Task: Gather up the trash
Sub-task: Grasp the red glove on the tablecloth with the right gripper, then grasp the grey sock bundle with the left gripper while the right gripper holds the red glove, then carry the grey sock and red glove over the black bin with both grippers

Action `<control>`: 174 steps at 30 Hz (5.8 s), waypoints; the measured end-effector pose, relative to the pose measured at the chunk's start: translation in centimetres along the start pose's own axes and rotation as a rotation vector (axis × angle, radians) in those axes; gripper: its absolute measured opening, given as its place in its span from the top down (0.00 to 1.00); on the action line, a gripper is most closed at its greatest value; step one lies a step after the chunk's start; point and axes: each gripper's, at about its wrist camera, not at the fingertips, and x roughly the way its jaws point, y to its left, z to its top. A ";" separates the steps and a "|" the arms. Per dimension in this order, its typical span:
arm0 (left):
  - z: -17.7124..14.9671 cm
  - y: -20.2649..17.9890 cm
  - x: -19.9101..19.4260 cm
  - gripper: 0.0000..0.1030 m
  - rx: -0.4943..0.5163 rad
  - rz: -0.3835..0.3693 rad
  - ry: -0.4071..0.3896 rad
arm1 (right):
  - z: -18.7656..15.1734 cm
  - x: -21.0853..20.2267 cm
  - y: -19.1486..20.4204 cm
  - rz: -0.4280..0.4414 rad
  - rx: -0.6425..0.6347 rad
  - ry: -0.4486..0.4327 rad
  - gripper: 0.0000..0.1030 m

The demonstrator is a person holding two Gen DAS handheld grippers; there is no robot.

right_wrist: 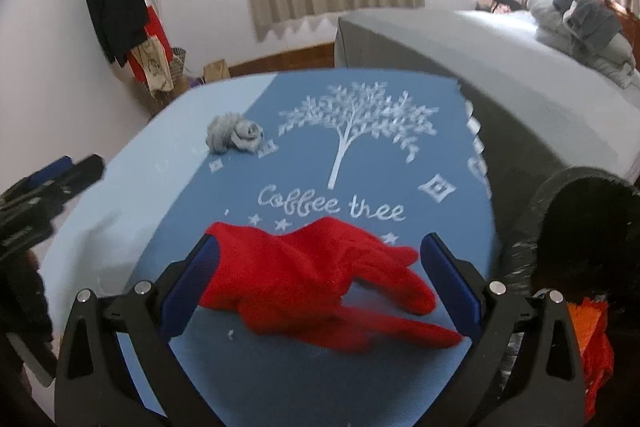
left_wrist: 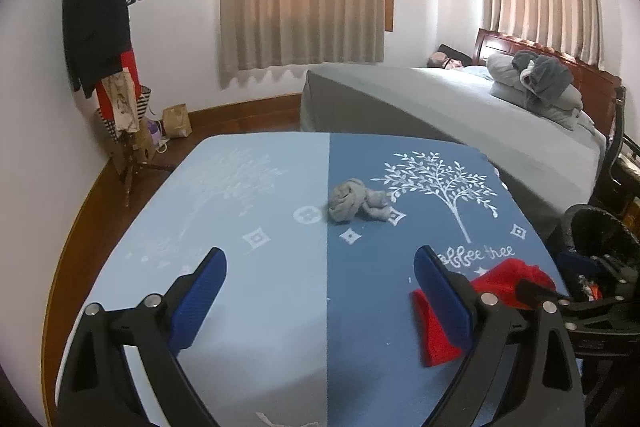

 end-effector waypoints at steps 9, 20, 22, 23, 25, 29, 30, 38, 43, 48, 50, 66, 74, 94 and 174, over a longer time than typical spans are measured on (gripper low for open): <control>-0.3 0.5 0.7 0.10 -0.010 0.003 0.010 | -0.9 2.9 0.3 0.011 -0.013 0.104 0.08; -0.5 0.5 1.2 0.10 -0.016 -0.001 0.025 | -1.1 2.6 0.9 0.088 -0.051 0.143 0.86; -0.4 0.4 1.3 0.10 -0.015 -0.002 0.025 | -0.6 2.1 0.9 0.100 -0.049 0.124 0.87; -0.4 0.4 1.4 0.10 -0.015 -0.004 0.025 | -0.3 1.7 0.9 0.104 -0.048 0.109 0.88; -0.1 0.4 1.6 0.10 -0.015 -0.007 0.023 | 0.6 1.2 0.7 0.108 -0.035 0.079 0.88; 0.8 0.0 2.4 0.10 -0.023 -0.020 0.016 | 3.1 0.6 0.0 0.097 -0.017 0.025 0.88; 1.1 -0.1 2.7 0.10 -0.022 -0.021 0.013 | 3.6 0.7 -0.1 0.093 -0.014 0.016 0.88; 3.4 -1.8 7.6 0.10 0.000 -0.035 0.021 | 8.0 2.6 -2.4 0.044 0.042 -0.030 0.88; 4.2 -2.6 12.1 0.13 0.015 -0.037 0.070 | 9.1 4.1 -3.5 0.037 0.066 -0.031 0.88; 4.5 -3.1 15.5 0.18 0.018 -0.046 0.123 | 9.3 5.3 -4.1 0.042 0.090 -0.019 0.88; 4.4 -3.2 16.5 0.22 0.015 -0.054 0.149 | 9.3 5.7 -4.3 0.046 0.097 -0.014 0.87; 4.5 -3.1 16.3 0.61 -0.014 -0.096 0.190 | 9.3 5.3 -4.3 0.063 0.099 -0.017 0.87; 6.1 -3.7 11.0 0.61 -0.004 -0.084 0.118 | 9.3 2.7 -4.0 0.073 0.088 -0.045 0.87; 7.0 -5.8 1.6 0.61 0.021 -0.094 0.052 | 7.6 -5.9 -3.3 0.072 0.047 -0.110 0.87; 5.8 -24.3 -6.9 0.61 0.290 -0.425 -0.055 | -2.2 -23.5 -16.6 -0.225 0.256 -0.272 0.87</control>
